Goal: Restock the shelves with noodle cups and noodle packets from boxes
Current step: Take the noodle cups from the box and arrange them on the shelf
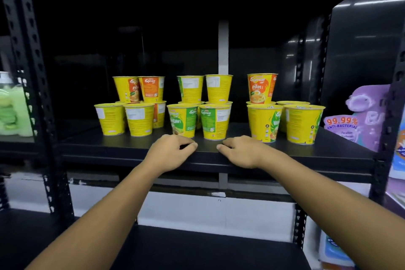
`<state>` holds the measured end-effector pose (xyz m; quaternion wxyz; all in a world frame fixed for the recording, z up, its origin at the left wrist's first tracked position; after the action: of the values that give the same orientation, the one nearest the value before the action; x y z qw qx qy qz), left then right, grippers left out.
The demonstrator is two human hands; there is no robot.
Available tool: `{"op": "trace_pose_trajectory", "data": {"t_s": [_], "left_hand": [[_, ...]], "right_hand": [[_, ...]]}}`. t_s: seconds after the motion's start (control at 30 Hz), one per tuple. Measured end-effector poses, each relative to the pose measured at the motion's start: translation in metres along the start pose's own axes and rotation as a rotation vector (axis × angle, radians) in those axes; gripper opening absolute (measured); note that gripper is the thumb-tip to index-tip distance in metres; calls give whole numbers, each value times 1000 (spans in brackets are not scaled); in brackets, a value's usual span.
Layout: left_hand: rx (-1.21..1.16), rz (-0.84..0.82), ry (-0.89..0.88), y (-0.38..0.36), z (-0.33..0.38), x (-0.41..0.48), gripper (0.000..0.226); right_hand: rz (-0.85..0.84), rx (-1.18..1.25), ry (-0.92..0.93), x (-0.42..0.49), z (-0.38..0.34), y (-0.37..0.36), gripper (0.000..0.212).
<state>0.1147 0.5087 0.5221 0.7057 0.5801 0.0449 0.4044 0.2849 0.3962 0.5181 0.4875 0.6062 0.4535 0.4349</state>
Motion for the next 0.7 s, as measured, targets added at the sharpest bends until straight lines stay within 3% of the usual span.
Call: {"op": "trace_pose_trajectory", "data": {"t_s": [0.27,0.33,0.43,0.5,0.7], "left_hand": [[-3,-2,113,30,-72,21,29],[-142,17,161,35,-80,35,51],[-488,-98,198,31,-80,57,103],[-630,-160,157,28,-74,70,114],[-808,-200,52,7,-73,82,80]], "right_hand": [[36,171,-273,29,-2,5,56],[86,260,-309,36,0,8,73],[173,441,-326,51,5,13,100],[252,577,-304,57,9,15,103],[333,770,-228,66,16,6,79]]}}
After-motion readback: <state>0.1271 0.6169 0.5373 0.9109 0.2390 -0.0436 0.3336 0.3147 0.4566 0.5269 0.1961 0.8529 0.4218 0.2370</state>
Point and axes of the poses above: each hand's wrist, its own x-axis towards the middle knuckle, its own y-axis out of the back of the hand, z = x × y, the point moved 8 cm from there along x, towards the middle knuckle, and after that the axes turned 8 degrees about -z, right-handed, at the moved point
